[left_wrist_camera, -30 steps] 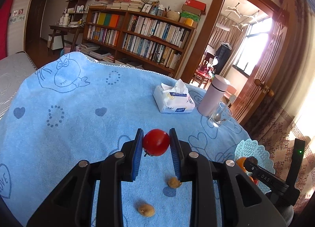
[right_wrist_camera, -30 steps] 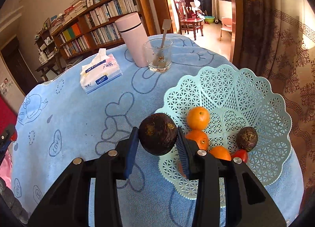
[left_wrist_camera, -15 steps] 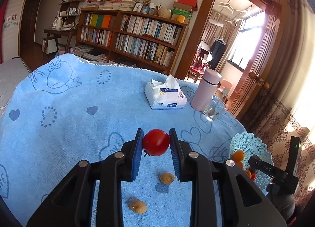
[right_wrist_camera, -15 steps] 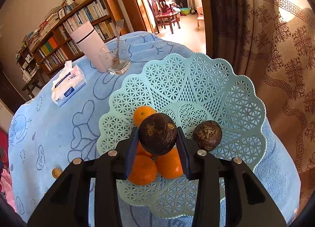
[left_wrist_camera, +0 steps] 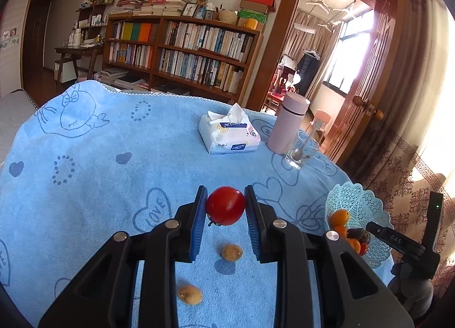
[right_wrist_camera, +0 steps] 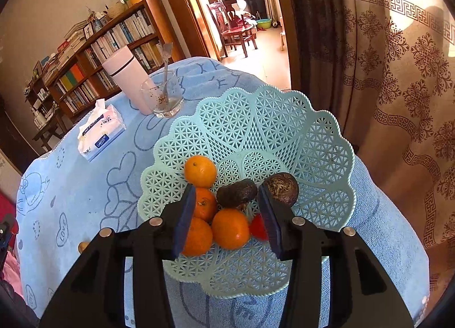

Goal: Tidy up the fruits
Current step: 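Carry the dark brown fruit into the basket and open the right tool, then carry the red tomato into the basket and open the left tool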

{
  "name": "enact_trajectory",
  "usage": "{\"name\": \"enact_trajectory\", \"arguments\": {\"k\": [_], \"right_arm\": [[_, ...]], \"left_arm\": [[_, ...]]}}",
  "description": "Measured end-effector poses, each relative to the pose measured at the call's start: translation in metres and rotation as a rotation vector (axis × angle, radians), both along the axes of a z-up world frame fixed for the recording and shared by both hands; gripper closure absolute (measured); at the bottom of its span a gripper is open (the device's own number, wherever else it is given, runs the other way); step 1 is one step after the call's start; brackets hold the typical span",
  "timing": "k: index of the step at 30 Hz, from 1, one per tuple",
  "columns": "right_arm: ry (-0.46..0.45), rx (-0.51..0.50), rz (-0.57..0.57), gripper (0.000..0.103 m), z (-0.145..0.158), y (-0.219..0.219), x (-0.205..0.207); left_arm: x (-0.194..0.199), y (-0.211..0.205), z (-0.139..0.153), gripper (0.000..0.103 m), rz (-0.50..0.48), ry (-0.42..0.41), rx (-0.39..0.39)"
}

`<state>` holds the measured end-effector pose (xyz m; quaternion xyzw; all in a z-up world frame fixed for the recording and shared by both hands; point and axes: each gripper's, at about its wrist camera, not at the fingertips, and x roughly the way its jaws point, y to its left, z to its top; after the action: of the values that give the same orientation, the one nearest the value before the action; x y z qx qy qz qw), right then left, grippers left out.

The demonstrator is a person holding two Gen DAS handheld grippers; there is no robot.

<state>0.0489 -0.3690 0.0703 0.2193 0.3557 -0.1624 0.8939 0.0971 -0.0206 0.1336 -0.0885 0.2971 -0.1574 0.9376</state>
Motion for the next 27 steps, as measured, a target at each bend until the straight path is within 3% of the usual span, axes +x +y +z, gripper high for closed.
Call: {"name": "enact_trajectory", "arguments": {"k": [10, 12, 20, 27], "right_arm": [[-0.034, -0.039, -0.031, 0.053, 0.001, -0.016, -0.034], [-0.036, -0.046, -0.035, 0.048, -0.002, -0.021, -0.039], [-0.048, -0.043, 0.014, 0.048, -0.01, -0.027, -0.041], [-0.105, -0.122, 0.039, 0.047, 0.002, -0.033, -0.047]], "left_arm": [[-0.013, -0.03, -0.004, 0.076, -0.059, -0.007, 0.057], [-0.016, -0.037, -0.009, 0.076, -0.076, 0.005, 0.066], [-0.019, -0.073, -0.021, 0.076, -0.12, 0.053, 0.107], [-0.018, -0.112, -0.022, 0.076, -0.182, 0.079, 0.113]]}}
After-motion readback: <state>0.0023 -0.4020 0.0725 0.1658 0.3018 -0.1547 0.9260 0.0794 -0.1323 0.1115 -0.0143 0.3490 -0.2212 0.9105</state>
